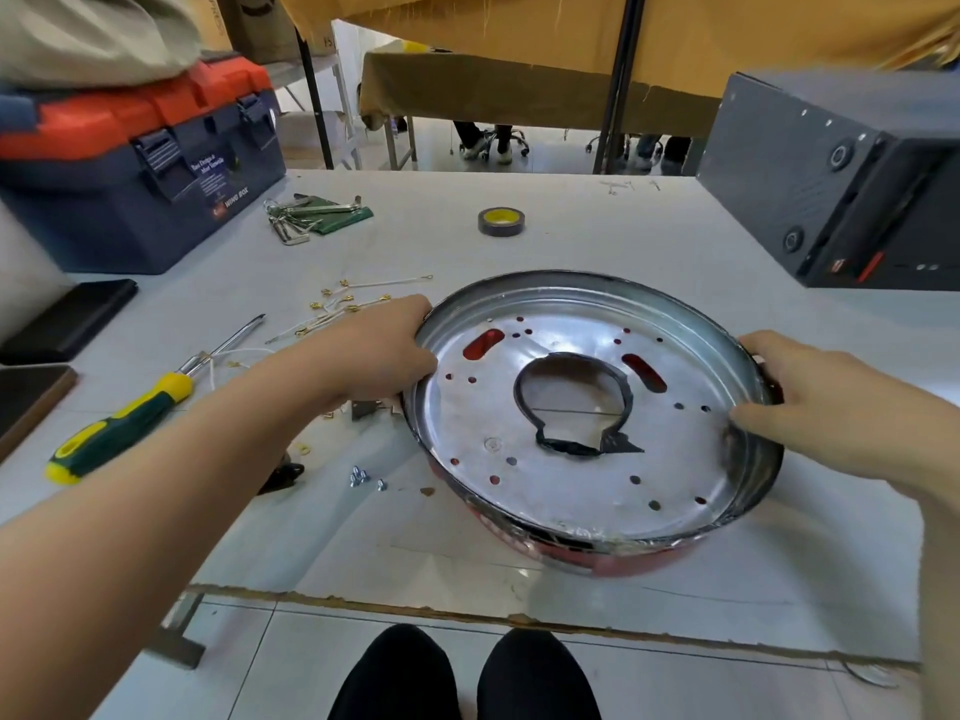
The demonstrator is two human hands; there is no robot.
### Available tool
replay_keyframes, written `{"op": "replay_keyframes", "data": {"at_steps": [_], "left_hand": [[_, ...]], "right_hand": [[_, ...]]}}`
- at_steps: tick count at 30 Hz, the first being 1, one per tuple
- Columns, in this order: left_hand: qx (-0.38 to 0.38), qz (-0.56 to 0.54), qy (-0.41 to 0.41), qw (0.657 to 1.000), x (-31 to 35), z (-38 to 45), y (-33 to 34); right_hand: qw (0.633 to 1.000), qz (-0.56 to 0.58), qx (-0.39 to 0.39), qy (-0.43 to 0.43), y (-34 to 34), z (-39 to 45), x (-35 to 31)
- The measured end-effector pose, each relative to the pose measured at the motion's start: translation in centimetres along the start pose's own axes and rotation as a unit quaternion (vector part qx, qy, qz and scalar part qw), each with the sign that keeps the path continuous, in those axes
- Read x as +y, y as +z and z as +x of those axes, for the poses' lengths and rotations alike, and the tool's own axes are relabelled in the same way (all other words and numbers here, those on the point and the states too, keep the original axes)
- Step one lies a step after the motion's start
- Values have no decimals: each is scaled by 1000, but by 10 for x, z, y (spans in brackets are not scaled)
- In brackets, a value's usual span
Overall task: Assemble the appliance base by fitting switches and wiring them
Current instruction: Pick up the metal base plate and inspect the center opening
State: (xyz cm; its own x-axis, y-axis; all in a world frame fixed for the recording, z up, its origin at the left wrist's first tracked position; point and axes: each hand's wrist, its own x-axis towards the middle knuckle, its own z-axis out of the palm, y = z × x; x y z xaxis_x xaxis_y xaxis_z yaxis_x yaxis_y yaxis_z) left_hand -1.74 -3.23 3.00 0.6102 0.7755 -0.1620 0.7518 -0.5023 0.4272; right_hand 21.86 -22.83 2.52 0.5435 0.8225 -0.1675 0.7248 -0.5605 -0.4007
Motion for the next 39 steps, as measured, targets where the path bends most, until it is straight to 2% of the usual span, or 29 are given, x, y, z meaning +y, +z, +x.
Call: {"op": "replay_keyframes", "data": {"at_steps": [3,6,8,10,15,17,23,39], "left_hand": [[9,60,14,998,2,1,-2],[25,67,24,997,2,-3,-3],[34,61,24,997,1,-6,-3],[43,53,23,997,1,-8,-3],[63,37,18,997,2,-9,1],[66,39,17,997,3,-8,2],[55,13,7,998,2,-5,5],[35,-38,4,999,-2,-7,2]], "right_hand": [[1000,-10,-1,-9,-2,1,-1],[998,9,42,-45,-1,1,-6],[987,-2,96,-126,1,-1,-16],[969,-8,113,-221,5,-5,-32],[937,-31,-23,-348,21,-17,-70],[933,-47,-58,-353,27,-17,-76],[939,-34,-99,-329,27,-13,-76],[944,-3,-110,-310,29,-8,-72]]}}
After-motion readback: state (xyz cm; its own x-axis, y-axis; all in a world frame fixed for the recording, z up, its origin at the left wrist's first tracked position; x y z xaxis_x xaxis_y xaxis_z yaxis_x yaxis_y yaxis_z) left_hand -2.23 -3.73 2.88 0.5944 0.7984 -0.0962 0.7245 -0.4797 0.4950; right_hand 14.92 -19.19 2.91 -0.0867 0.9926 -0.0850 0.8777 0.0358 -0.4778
